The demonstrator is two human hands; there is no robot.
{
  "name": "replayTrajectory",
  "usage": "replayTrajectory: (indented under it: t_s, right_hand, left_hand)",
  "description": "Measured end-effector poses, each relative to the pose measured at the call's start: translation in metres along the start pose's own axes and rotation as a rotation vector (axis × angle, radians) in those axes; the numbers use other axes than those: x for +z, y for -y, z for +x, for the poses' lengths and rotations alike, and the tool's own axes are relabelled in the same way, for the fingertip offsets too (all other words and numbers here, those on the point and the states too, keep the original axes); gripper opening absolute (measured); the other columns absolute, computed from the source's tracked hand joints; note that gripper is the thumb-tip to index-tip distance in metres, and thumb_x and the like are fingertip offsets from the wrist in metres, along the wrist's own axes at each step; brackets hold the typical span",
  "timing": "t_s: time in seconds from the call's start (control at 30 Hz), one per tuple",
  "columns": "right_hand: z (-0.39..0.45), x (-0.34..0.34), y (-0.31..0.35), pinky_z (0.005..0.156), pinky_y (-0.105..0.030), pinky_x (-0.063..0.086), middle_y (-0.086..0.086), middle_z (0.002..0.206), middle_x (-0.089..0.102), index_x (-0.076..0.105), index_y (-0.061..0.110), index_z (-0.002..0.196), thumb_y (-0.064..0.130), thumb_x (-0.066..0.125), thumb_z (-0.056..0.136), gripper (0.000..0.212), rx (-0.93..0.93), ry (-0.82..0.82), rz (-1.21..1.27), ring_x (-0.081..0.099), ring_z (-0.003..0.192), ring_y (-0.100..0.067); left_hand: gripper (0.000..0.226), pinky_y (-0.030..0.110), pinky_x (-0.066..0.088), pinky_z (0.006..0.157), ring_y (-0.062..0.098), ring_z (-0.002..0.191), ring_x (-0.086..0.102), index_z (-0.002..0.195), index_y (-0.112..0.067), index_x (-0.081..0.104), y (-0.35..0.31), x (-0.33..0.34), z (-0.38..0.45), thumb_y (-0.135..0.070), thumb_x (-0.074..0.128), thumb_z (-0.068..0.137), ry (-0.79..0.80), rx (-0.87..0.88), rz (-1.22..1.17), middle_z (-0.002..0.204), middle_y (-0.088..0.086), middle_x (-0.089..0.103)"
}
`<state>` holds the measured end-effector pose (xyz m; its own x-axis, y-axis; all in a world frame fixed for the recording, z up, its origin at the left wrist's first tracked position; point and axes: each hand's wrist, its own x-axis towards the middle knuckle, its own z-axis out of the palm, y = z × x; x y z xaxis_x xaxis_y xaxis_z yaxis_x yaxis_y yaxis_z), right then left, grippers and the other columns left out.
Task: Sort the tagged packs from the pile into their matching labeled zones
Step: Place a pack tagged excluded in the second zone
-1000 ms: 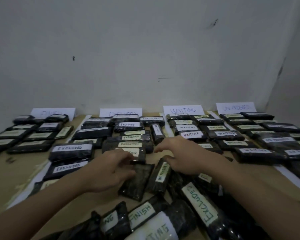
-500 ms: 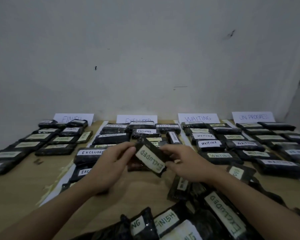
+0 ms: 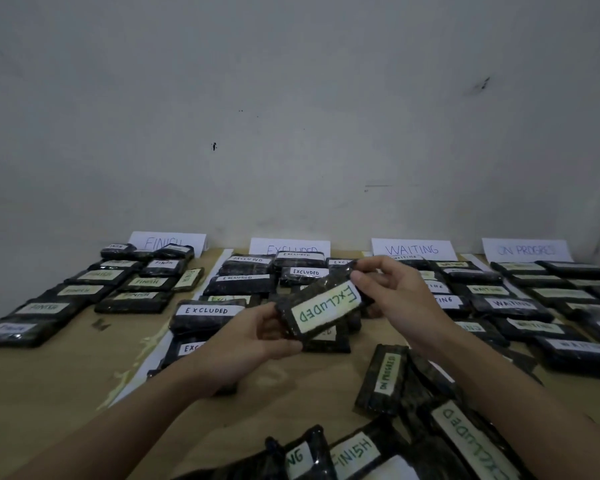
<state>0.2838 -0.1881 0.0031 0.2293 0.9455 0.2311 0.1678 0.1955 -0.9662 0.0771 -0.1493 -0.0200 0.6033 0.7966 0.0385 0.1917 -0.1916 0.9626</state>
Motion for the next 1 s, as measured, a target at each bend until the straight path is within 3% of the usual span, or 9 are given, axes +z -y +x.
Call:
replayTrajectory:
  t_s: [0.13, 0.23, 0.33, 0.47, 0.53, 0.63, 0.7, 0.8, 1.0]
  right_hand:
    - [0.010, 0.006, 0.010, 0.055, -0.020, 0.045, -0.003, 0.082, 0.072, 0.063, 0.021, 0.091, 0.014, 0.055, 0.092, 0.010, -0.093, 0.061, -0.106, 0.064, 0.075, -0.011]
    - [0.011, 0.019, 0.015, 0.054, -0.011, 0.044, 0.002, 0.081, 0.069, 0.065, 0.024, 0.087, 0.011, 0.059, 0.090, 0.015, -0.183, 0.103, -0.161, 0.060, 0.067, 0.002]
    - [0.011, 0.033, 0.018, 0.062, -0.015, 0.050, 0.005, 0.088, 0.066, 0.067, 0.024, 0.096, 0.017, 0.065, 0.086, 0.013, -0.287, 0.041, -0.263, 0.060, 0.071, 0.001]
    - [0.002, 0.048, 0.013, 0.066, -0.012, 0.046, 0.009, 0.107, 0.052, 0.050, 0.028, 0.123, 0.042, 0.077, 0.069, 0.062, -0.293, -0.093, -0.469, 0.056, 0.088, -0.006]
    - [-0.005, 0.055, 0.007, 0.069, -0.015, 0.046, 0.009, 0.109, 0.051, 0.047, 0.028, 0.126, 0.044, 0.082, 0.060, 0.076, -0.276, 0.016, -0.596, 0.054, 0.093, -0.007]
    - [-0.008, 0.060, -0.001, 0.074, -0.020, 0.046, 0.008, 0.106, 0.053, 0.051, 0.026, 0.120, 0.040, 0.085, 0.059, 0.071, -0.315, 0.106, -0.723, 0.051, 0.096, -0.009]
    - [-0.008, 0.059, -0.004, 0.078, -0.026, 0.049, 0.008, 0.107, 0.052, 0.049, 0.026, 0.120, 0.032, 0.084, 0.061, 0.068, -0.241, 0.169, -0.737, 0.049, 0.098, -0.010]
    - [-0.005, 0.056, -0.010, 0.083, -0.027, 0.047, 0.004, 0.117, 0.049, 0.047, 0.026, 0.126, 0.020, 0.078, 0.070, 0.064, -0.137, 0.343, -0.921, 0.046, 0.109, -0.014]
    - [0.004, 0.058, -0.029, 0.101, -0.033, 0.039, -0.005, 0.142, 0.037, 0.044, 0.021, 0.135, 0.007, 0.065, 0.080, 0.061, -0.016, 0.601, -1.171, 0.034, 0.132, -0.024]
  left_hand:
    - [0.027, 0.015, 0.051, 0.068, 0.000, 0.092, 0.065, 0.110, -0.025, 0.058, -0.010, -0.003, 0.005, -0.022, 0.063, 0.084, -0.209, 0.069, -0.022, 0.105, -0.007, 0.068]
    - [0.031, 0.016, 0.051, 0.071, 0.006, 0.095, 0.065, 0.113, -0.021, 0.061, -0.013, -0.008, 0.008, -0.017, 0.065, 0.082, -0.162, 0.119, -0.003, 0.106, 0.001, 0.067]
    - [0.026, 0.022, 0.054, 0.070, 0.013, 0.092, 0.068, 0.108, -0.015, 0.064, -0.015, -0.004, 0.006, -0.008, 0.064, 0.083, -0.122, 0.126, -0.032, 0.100, 0.003, 0.071]
    - [0.023, 0.030, 0.059, 0.065, 0.018, 0.083, 0.071, 0.103, -0.010, 0.063, -0.011, -0.005, 0.004, -0.003, 0.065, 0.081, -0.280, 0.058, -0.252, 0.094, 0.006, 0.073]
    - [0.023, 0.029, 0.060, 0.067, 0.020, 0.082, 0.071, 0.104, -0.006, 0.062, -0.009, -0.006, 0.003, -0.002, 0.064, 0.081, -0.311, -0.006, -0.364, 0.094, 0.009, 0.074]
    - [0.022, 0.030, 0.059, 0.076, 0.021, 0.089, 0.071, 0.106, -0.006, 0.062, -0.003, -0.008, -0.001, -0.003, 0.061, 0.084, -0.238, -0.044, -0.418, 0.098, 0.010, 0.073]
    - [0.023, 0.032, 0.057, 0.082, 0.019, 0.093, 0.069, 0.107, -0.010, 0.060, 0.002, -0.011, -0.005, -0.007, 0.062, 0.084, -0.193, -0.067, -0.292, 0.101, 0.007, 0.072]
    - [0.030, 0.033, 0.052, 0.089, 0.010, 0.098, 0.063, 0.109, -0.017, 0.055, 0.013, -0.023, -0.009, -0.017, 0.067, 0.082, -0.336, -0.083, -0.026, 0.105, -0.003, 0.065]
    - [0.014, 0.032, 0.051, 0.088, 0.004, 0.098, 0.059, 0.102, -0.020, 0.059, 0.023, -0.036, -0.015, -0.018, 0.059, 0.089, -0.444, -0.009, 0.081, 0.104, -0.007, 0.063]
